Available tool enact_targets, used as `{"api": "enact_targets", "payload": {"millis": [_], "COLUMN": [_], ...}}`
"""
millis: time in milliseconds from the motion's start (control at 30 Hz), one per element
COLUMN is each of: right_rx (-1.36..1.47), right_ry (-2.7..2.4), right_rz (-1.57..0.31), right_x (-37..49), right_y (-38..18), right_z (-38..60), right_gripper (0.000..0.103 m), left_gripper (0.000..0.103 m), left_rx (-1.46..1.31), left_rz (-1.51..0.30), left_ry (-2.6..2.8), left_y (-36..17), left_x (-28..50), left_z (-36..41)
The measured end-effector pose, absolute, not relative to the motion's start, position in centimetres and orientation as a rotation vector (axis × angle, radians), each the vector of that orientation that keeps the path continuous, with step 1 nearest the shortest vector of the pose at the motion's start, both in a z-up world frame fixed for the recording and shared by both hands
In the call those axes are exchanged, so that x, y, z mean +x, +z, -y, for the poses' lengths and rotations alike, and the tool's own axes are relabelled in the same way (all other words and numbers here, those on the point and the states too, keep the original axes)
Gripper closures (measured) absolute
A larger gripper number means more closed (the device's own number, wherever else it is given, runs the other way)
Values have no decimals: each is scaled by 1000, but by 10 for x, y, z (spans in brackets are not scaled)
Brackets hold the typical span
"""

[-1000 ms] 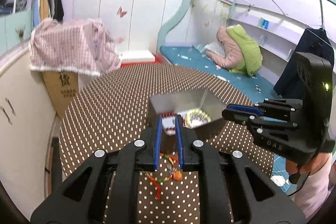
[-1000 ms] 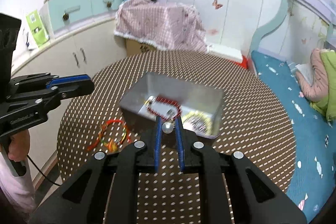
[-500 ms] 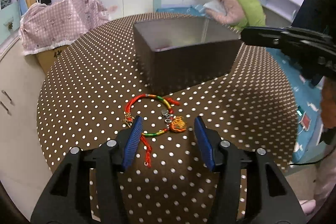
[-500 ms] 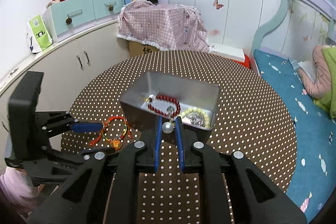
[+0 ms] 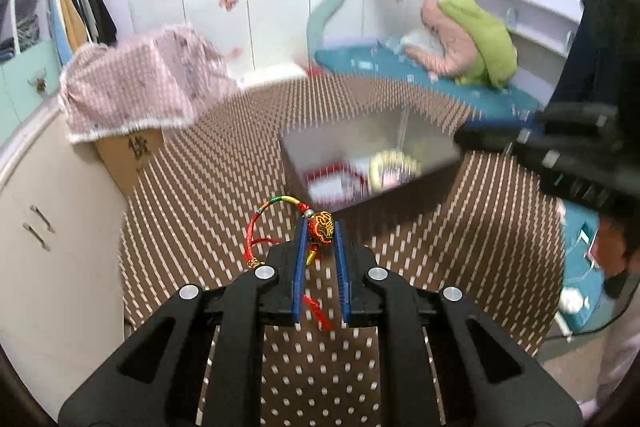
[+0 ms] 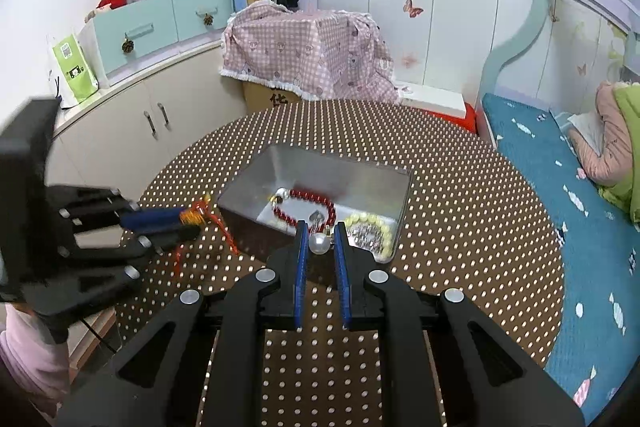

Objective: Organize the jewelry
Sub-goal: 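Carry the red string bracelet and silver bead into the metal box and open both tools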

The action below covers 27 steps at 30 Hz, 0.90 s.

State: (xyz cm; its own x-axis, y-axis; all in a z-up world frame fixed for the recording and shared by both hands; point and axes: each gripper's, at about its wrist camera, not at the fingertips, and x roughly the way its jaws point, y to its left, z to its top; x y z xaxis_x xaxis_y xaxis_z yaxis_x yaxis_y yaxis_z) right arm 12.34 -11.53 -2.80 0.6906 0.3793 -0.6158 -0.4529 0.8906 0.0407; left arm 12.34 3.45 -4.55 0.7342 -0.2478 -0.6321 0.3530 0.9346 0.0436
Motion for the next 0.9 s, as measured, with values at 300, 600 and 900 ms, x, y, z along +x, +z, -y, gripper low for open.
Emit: {"api": "enact_targets", "payload": {"millis": [300, 600, 900], "right_rx": [-110, -59, -33], "right_ry": [486, 484, 453], "right_rz": [-649, -700, -700], "right_x": [146, 166, 155], "right_y": [-15, -21, -18], "right_z": [114, 123, 132], "right_gripper": [91, 89, 75], "left_gripper": [89, 53, 39], "left_rx": [74, 30, 60], "left_rz": [-637, -730, -735], "left_ry": [-385, -355, -287], "left_y": [-5, -20, -27], "left_x": [153, 194, 184], "left_z": [-12, -4, -8]}}
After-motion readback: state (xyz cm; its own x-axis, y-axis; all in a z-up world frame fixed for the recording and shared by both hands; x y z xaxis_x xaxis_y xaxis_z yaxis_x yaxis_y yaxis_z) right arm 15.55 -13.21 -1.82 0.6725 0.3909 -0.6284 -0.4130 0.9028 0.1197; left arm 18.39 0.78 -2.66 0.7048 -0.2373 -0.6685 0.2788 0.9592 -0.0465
